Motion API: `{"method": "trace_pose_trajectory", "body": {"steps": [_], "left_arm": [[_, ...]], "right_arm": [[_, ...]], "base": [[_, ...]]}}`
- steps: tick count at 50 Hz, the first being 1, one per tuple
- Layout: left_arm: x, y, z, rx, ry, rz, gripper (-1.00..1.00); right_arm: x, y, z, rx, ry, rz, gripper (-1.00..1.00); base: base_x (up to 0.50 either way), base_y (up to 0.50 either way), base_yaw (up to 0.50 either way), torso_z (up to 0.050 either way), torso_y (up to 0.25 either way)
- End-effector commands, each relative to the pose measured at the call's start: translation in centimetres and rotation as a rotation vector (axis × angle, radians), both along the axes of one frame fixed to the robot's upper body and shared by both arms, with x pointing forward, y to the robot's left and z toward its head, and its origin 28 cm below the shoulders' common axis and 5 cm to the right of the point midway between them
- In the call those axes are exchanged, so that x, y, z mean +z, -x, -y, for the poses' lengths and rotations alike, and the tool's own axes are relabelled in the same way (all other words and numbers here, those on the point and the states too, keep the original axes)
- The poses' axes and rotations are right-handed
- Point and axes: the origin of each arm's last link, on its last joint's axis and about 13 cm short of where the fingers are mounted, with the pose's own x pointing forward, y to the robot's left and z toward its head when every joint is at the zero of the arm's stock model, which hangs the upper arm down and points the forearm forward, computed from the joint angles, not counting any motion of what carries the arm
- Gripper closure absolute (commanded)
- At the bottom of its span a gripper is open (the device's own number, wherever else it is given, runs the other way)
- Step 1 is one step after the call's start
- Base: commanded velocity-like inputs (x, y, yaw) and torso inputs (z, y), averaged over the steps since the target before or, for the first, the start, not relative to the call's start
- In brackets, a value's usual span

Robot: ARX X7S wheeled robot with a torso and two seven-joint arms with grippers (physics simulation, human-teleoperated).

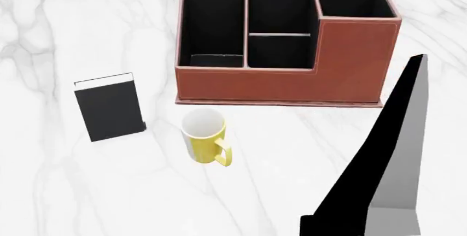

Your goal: Pick up the yellow and white mug and place it to the right of the caddy.

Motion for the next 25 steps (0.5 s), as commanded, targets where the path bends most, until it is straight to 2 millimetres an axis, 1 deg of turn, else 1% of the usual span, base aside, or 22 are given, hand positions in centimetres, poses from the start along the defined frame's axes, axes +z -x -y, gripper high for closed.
{"method": "trace_pose_trajectory", "body": {"steps": [1, 4, 7, 9, 15, 25], "left_arm": [[1.4, 1.8, -1.1, 0.154, 0.031, 0.126, -1.00], [1.7, 2.2, -1.4, 0.170, 0.034, 0.129, -1.00], [2.3, 3.0, -1.8, 0.233, 0.040, 0.149, -1.00], [2.4, 3.1, -1.9, 0.230, 0.037, 0.152, -1.00], [2.5, 3.3, -2.0, 0.238, 0.035, 0.155, -1.00], [2.4, 3.1, -1.9, 0.233, 0.035, 0.150, -1.00]], "right_arm": [[0.7, 0.8, 1.3, -0.036, -0.029, 0.046, -1.00], [0.9, 1.0, 1.6, -0.046, -0.031, 0.057, -1.00], [1.0, 1.1, 1.7, -0.048, -0.044, 0.054, -1.00], [1.0, 1.1, 1.7, -0.050, -0.050, 0.055, -1.00], [1.0, 1.4, 1.9, -0.040, -0.074, 0.088, -1.00], [0.9, 1.5, 1.8, -0.037, -0.092, 0.088, -1.00]], "base": [[0.00, 0.00, 0.00, 0.000, 0.000], [0.00, 0.00, 0.00, 0.000, 0.000], [0.00, 0.00, 0.00, 0.000, 0.000], [0.00, 0.00, 0.00, 0.000, 0.000], [0.00, 0.00, 0.00, 0.000, 0.000], [0.00, 0.00, 0.00, 0.000, 0.000]]}}
